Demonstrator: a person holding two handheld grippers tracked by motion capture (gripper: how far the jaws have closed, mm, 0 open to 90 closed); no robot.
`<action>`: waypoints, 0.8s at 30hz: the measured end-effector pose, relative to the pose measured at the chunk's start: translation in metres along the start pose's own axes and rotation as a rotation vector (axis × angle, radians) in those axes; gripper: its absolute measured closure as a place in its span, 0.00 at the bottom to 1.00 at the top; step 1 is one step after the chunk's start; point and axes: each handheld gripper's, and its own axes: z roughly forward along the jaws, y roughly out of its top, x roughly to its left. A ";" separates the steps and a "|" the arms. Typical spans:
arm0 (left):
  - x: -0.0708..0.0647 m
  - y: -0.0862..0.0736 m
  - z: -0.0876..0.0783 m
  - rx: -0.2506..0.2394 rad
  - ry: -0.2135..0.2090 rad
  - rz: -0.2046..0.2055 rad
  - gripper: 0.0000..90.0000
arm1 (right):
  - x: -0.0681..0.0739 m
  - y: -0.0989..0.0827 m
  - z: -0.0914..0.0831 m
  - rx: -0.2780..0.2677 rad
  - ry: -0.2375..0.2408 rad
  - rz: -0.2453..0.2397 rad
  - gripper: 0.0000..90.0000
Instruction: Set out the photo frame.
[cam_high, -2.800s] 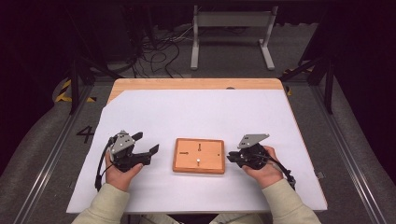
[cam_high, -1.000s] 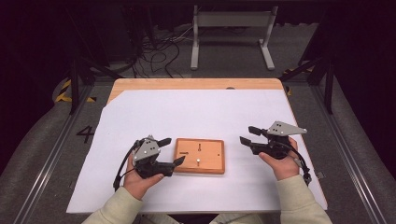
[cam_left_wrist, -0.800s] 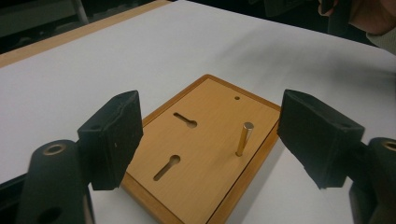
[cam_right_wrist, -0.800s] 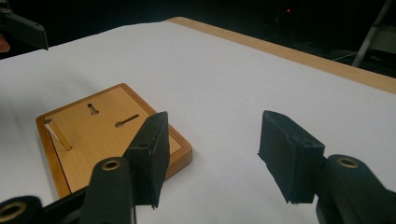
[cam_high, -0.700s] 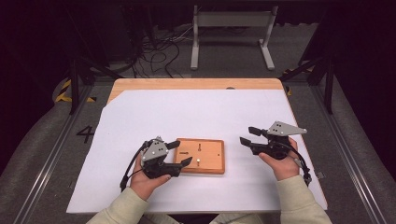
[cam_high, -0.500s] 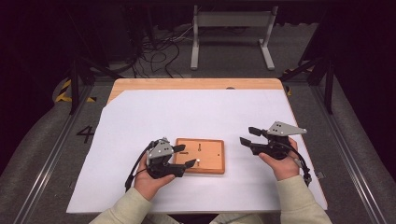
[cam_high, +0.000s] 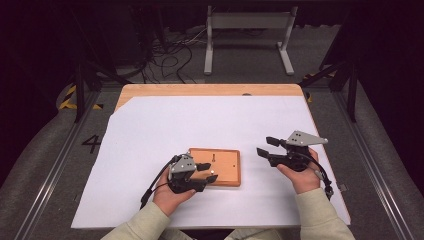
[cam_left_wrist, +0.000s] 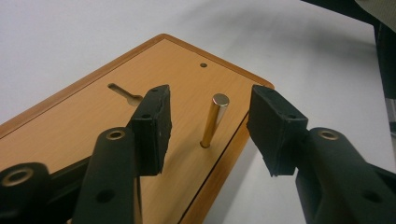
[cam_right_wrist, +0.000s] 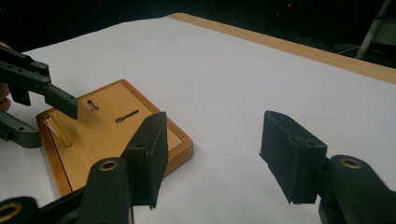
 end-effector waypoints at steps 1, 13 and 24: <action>0.001 -0.001 0.002 0.000 -0.003 -0.008 0.54 | 0.000 0.000 0.000 0.000 0.001 0.000 0.47; 0.000 -0.002 0.008 0.018 0.000 0.064 0.84 | 0.000 -0.003 -0.001 0.011 -0.006 0.003 0.47; 0.003 0.000 0.009 0.032 -0.032 0.083 0.93 | 0.001 -0.005 -0.004 0.017 -0.016 0.005 0.46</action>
